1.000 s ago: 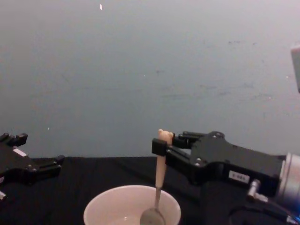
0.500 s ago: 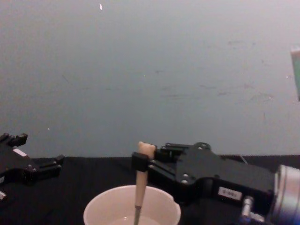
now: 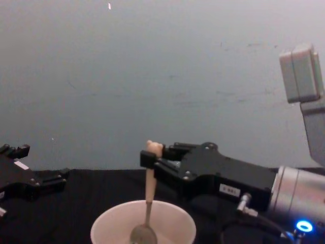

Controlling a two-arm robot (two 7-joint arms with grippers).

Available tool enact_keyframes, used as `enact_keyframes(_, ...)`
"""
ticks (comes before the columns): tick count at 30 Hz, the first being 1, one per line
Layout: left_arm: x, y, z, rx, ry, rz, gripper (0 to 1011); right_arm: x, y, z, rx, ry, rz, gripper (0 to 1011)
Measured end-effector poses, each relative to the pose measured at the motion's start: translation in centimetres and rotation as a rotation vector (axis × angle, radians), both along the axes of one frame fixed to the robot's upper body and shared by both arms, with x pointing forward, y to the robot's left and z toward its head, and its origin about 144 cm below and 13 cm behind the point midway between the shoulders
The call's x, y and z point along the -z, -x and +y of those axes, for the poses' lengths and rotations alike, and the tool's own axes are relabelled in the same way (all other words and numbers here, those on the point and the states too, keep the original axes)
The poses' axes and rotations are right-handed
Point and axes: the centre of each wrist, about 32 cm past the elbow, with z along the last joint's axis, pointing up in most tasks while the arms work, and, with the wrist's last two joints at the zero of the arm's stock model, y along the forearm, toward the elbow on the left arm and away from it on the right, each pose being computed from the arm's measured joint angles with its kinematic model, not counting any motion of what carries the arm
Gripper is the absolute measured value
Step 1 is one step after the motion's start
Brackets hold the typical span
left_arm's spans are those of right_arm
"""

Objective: Pick up the stirring spoon with one hand, stir inside the cup, then place it back in its original position.

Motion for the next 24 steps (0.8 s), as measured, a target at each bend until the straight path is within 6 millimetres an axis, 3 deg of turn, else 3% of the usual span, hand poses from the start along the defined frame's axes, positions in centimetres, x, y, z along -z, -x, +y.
enact_keyframes(24, 0.0, 0.0, 0.0, 0.0, 0.0, 0.0, 1001, -0.17, -0.36, -0.96, 0.047, -0.004, -0.01, 214)
